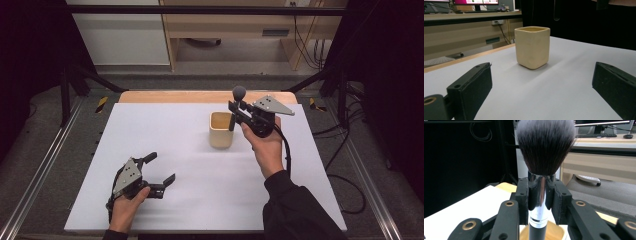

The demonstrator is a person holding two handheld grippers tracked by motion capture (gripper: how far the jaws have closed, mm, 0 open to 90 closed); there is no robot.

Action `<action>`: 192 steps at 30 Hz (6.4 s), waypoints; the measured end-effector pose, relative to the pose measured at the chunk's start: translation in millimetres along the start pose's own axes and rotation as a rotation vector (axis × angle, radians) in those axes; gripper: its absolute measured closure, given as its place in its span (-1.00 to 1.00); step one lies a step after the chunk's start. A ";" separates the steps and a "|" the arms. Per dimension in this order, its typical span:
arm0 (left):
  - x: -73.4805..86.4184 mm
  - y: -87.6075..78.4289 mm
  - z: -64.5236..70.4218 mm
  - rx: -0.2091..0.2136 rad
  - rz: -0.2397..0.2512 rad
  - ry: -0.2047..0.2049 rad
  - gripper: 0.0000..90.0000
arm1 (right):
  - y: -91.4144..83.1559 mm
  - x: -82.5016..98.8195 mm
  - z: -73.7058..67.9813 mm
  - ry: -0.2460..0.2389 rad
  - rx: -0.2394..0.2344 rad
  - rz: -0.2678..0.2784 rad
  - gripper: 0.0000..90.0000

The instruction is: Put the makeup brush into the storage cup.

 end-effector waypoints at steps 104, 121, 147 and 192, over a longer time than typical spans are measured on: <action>1.1 -10.3 -13.5 -0.050 0.021 -0.006 -0.97 | 49.2 26.3 13.0 -0.048 0.067 -0.033 0.57; 0.9 -10.2 -12.9 -0.051 0.019 -0.004 -0.97 | 51.9 33.3 10.5 -0.063 0.066 -0.067 0.57; 0.8 -10.5 -13.4 -0.052 0.022 -0.010 -0.97 | 53.6 48.6 10.1 -0.053 0.076 -0.107 0.57; 1.2 -11.0 -14.7 -0.061 0.023 -0.008 -0.97 | 20.5 33.4 -6.3 -0.039 0.066 -0.129 -0.85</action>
Point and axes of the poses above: each handheld gripper's, and its own axes: y roughly forward along the jaws, x roughly out of its underside, z roughly to its right, the point moved 3 cm from there along y, roughly forward along the jaws, and after that the axes turned 12 degrees about -x, right-handed, at the moved point
